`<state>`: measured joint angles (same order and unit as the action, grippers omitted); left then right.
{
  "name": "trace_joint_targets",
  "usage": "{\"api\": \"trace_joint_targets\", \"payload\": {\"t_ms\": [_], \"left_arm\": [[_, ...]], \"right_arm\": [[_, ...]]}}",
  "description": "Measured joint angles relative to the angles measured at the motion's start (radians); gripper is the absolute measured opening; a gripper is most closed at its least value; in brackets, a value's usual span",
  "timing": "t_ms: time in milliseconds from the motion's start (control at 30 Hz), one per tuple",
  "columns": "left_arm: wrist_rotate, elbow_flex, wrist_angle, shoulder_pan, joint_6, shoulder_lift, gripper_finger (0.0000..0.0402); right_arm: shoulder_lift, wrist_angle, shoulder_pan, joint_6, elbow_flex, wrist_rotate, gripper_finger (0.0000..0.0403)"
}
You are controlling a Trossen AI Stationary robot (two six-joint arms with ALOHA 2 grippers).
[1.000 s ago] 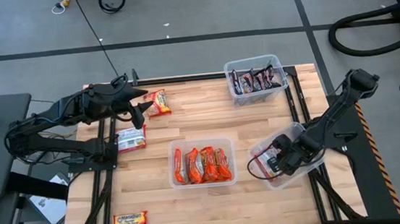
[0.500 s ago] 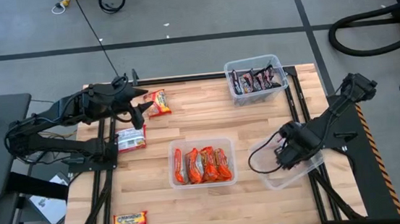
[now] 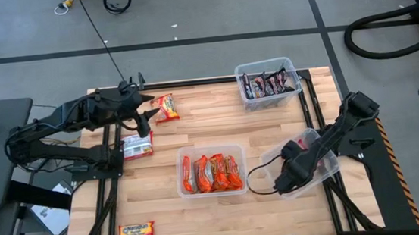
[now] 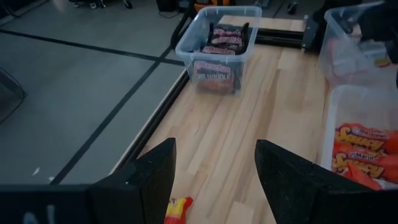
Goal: Sort Maruchan noodles
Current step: Put the red noodle pack into the bottom right transparent bin
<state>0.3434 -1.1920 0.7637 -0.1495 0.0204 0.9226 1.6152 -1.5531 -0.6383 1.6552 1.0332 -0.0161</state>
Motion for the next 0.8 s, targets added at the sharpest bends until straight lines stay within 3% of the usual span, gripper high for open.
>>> {"api": "trace_joint_targets", "payload": {"t_ms": [300,533,800], "left_arm": [[0.0,0.0,0.01,0.0,0.021,0.0,0.0222],[0.0,0.0,0.009,0.0,0.038,0.0,0.0222],[0.0,0.0,0.013,0.0,0.054,0.0,0.0222]], "right_arm": [[-0.089,-0.016,-0.012,0.08,-0.023,0.034,0.0004],[-0.133,0.023,-0.016,0.079,-0.118,-0.025,0.0005],[-0.166,0.028,-0.016,0.091,-0.13,-0.029,0.0028]]}}
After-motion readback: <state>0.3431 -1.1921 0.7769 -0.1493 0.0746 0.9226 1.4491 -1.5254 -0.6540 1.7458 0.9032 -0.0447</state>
